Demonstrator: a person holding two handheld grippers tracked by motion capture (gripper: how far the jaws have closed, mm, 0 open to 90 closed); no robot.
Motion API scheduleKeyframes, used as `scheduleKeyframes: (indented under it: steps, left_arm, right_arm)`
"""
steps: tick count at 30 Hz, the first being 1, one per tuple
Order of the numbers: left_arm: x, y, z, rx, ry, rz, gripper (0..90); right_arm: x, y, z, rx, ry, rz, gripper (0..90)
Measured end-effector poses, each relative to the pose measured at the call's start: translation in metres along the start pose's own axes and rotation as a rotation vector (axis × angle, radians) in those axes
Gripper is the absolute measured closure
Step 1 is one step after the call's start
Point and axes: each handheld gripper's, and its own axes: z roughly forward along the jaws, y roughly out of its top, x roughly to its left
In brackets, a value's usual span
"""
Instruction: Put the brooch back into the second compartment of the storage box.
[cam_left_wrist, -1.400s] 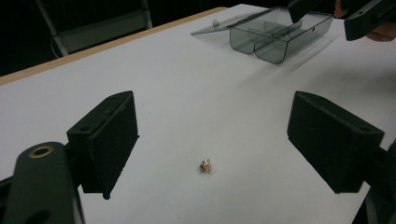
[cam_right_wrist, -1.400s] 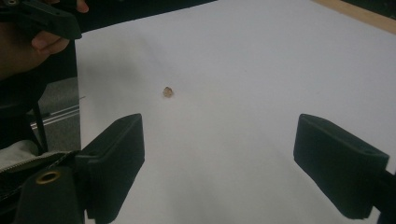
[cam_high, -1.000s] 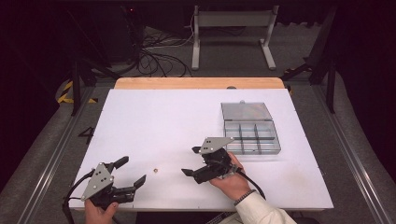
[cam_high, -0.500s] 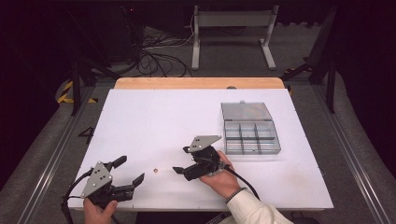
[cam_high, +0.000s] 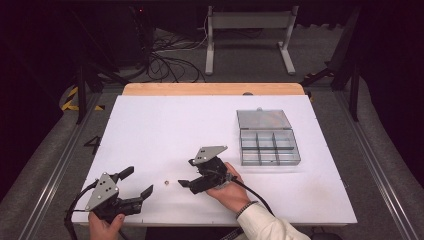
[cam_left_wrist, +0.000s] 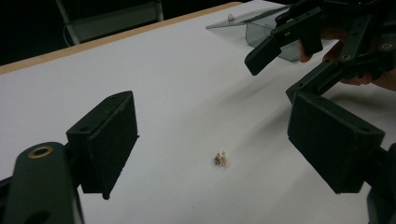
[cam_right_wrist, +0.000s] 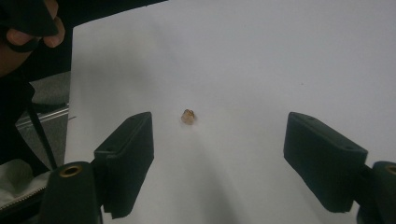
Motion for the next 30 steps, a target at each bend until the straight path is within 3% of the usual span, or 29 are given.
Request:
scheduleKeyframes:
  steps: [1, 15, 19, 30]
  left_arm:
    - [0.000, 0.000, 0.000, -0.003, 0.000, -0.013, 16.6]
    - [0.001, -0.001, -0.002, 0.005, 0.018, -0.016, 16.6]
    - [0.000, -0.002, -0.003, 0.003, 0.022, -0.021, 16.6]
    - [0.001, -0.002, -0.004, 0.009, 0.025, -0.017, 16.6]
  right_arm:
    - [0.000, 0.000, 0.002, 0.000, 0.001, -0.002, 25.9]
    - [0.007, 0.003, 0.025, 0.027, 0.021, 0.001, 33.8]
    - [0.009, 0.004, 0.032, 0.034, 0.039, 0.020, 35.2]
    - [0.015, 0.006, 0.050, 0.065, 0.043, -0.004, 42.7]
